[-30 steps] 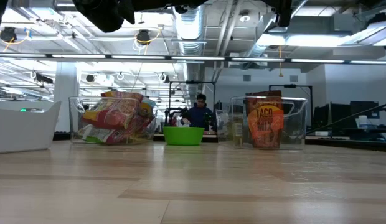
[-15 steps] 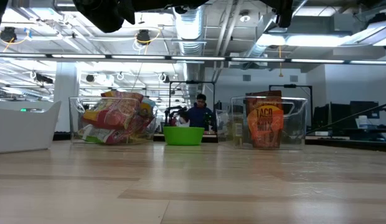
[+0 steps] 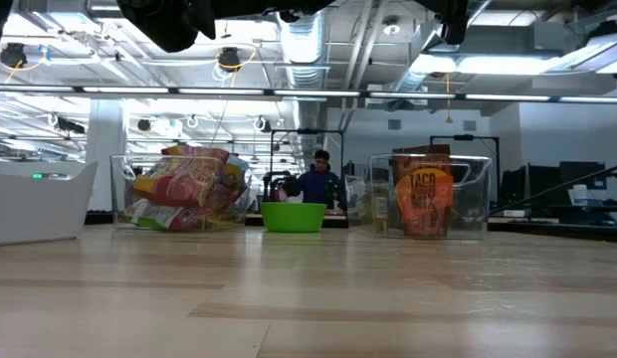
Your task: Pick & Place Food Item
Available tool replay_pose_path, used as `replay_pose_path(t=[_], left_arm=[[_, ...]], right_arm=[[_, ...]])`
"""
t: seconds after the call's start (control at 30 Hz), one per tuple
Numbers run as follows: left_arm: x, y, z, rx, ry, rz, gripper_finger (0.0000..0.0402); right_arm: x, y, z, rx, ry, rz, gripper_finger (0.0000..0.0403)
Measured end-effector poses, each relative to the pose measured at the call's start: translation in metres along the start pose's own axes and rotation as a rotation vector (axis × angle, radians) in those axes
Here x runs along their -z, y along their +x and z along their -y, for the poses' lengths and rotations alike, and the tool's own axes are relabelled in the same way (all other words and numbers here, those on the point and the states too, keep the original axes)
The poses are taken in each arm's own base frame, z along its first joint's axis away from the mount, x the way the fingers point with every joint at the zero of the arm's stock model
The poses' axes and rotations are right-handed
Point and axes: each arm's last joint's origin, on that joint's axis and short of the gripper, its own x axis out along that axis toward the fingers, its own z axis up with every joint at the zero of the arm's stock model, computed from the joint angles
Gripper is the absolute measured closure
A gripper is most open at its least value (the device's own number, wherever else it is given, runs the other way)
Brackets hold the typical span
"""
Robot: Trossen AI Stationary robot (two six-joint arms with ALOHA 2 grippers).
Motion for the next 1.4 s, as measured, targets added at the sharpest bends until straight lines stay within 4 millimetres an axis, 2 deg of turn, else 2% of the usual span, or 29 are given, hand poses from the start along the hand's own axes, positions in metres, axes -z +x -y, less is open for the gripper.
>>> replay_pose_path(t=[0.23, 0.53, 0.97, 1.13, 1.4], left_arm=[[0.0, 0.0, 0.0, 0.0, 0.0, 0.0, 0.0261], [0.0, 0.0, 0.0, 0.001, 0.0, 0.0, 0.0261], [0.001, 0.001, -0.002, -0.005, 0.003, -0.001, 0.0261], [0.005, 0.005, -0.01, -0.029, 0.013, -0.008, 0.0261], [0.009, 0.011, -0.027, -0.078, 0.026, -0.016, 0.0261]], right_arm=[[0.0, 0.0, 0.0, -0.001, 0.083, -0.001, 0.0076], [0.0, 0.0, 0.0, -0.002, 0.103, -0.004, 0.0007], [0.004, -0.001, -0.003, -0.047, 0.104, -0.071, 0.0013], [0.006, -0.001, -0.003, -0.076, 0.072, -0.131, 0.0012], [0.012, -0.002, 0.004, -0.001, -0.002, -0.19, 0.0012]])
